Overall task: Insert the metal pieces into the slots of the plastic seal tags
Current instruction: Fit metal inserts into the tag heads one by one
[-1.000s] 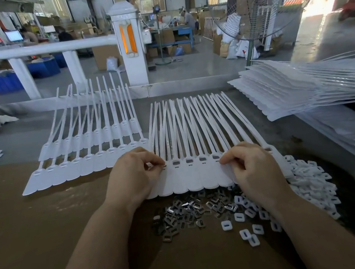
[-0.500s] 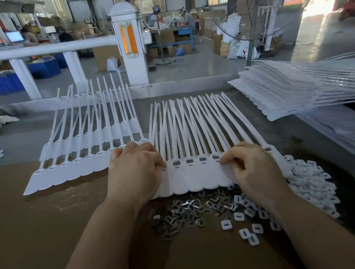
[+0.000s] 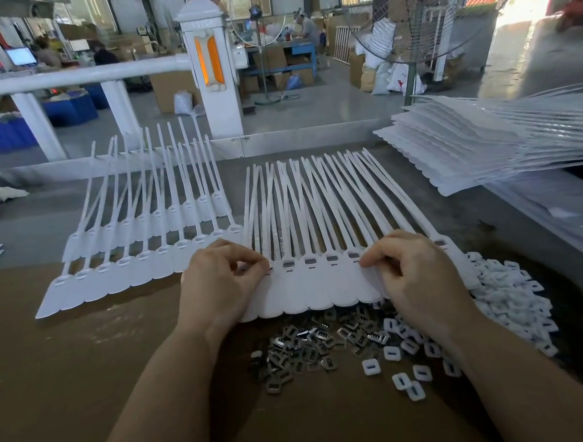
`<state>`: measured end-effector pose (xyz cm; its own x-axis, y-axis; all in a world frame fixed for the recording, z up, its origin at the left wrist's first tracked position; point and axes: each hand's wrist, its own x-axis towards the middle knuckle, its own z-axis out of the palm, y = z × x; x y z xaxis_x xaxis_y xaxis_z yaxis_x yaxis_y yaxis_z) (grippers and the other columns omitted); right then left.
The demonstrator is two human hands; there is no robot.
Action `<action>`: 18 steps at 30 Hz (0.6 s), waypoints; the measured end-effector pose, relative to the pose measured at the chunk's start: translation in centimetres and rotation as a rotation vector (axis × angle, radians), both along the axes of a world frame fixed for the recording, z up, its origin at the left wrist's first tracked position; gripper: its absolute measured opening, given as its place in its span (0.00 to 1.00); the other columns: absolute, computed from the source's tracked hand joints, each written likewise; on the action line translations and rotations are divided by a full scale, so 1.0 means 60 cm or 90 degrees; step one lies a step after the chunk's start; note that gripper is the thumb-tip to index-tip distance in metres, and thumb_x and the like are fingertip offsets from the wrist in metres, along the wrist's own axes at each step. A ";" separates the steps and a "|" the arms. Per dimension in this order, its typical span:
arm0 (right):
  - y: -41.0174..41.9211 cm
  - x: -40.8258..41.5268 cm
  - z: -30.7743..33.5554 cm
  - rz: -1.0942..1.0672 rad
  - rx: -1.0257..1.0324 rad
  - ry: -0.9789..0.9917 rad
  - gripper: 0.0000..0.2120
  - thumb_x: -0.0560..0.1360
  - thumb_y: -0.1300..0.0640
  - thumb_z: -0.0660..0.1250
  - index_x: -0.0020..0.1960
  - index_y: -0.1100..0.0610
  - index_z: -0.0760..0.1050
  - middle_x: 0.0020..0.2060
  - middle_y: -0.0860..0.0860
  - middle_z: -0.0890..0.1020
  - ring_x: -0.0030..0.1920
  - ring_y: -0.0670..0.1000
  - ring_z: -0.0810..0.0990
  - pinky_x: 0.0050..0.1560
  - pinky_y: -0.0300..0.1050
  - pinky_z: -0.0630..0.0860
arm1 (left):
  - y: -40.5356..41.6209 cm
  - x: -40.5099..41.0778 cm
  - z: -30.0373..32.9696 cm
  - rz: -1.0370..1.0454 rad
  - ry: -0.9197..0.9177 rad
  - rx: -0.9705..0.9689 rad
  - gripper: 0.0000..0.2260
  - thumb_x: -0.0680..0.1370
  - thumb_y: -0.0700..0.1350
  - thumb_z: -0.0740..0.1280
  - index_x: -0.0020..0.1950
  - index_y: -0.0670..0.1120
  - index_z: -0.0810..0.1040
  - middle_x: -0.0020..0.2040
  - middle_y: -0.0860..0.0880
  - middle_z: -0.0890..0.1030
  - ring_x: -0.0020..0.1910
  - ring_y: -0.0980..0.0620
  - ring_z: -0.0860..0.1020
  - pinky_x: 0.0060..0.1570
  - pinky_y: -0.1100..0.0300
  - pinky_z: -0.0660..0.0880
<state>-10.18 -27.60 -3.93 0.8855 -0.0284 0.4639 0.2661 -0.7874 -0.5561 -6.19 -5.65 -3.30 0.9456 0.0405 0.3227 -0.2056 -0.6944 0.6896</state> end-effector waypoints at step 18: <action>0.001 -0.003 0.004 0.004 0.010 0.013 0.10 0.74 0.68 0.63 0.44 0.58 0.81 0.42 0.47 0.78 0.49 0.49 0.75 0.53 0.44 0.72 | 0.004 0.006 -0.005 0.032 0.050 -0.135 0.07 0.75 0.42 0.68 0.42 0.54 0.81 0.41 0.56 0.80 0.39 0.58 0.76 0.39 0.67 0.71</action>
<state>-10.34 -27.51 -3.70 0.8949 -0.0303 0.4453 0.2590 -0.7772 -0.5734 -5.81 -5.42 -3.63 0.9624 0.1476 0.2281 -0.1147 -0.5405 0.8335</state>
